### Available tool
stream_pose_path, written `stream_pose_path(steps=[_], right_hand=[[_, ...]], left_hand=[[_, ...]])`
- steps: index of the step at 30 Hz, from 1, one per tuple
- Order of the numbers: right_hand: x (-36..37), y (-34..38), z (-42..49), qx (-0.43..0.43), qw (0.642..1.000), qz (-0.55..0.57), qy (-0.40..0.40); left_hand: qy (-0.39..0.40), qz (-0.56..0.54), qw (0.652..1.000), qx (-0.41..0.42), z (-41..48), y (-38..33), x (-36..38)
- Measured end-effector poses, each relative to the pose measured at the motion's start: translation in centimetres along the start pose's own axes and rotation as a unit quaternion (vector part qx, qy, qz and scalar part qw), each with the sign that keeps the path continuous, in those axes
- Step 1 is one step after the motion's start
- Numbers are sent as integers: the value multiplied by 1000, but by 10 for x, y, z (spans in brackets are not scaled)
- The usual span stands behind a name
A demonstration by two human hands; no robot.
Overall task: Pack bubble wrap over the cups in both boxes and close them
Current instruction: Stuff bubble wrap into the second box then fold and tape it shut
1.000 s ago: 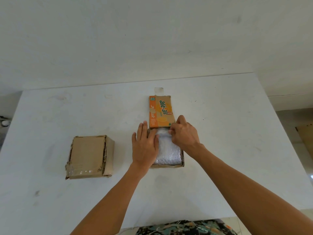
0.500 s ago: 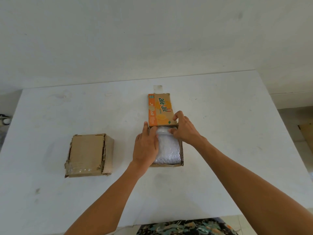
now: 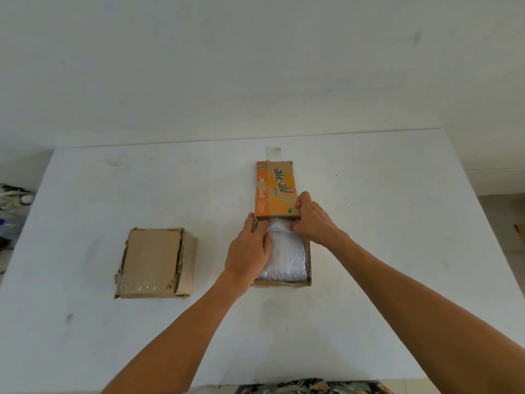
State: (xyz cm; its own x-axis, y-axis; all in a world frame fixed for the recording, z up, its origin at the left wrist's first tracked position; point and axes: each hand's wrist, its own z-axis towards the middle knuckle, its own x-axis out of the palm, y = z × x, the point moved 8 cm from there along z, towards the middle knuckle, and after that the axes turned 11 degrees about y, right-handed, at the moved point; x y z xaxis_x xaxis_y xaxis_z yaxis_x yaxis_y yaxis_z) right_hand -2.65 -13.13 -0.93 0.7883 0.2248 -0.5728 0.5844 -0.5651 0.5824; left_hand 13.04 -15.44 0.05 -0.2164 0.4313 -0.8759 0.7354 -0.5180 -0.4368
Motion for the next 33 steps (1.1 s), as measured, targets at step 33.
stream_pose_path(steps=[33], right_hand=[[-11,-6,-60,-68,896,435,-51]], left_hand=[[30,-599,783,-165,-35,22,17]])
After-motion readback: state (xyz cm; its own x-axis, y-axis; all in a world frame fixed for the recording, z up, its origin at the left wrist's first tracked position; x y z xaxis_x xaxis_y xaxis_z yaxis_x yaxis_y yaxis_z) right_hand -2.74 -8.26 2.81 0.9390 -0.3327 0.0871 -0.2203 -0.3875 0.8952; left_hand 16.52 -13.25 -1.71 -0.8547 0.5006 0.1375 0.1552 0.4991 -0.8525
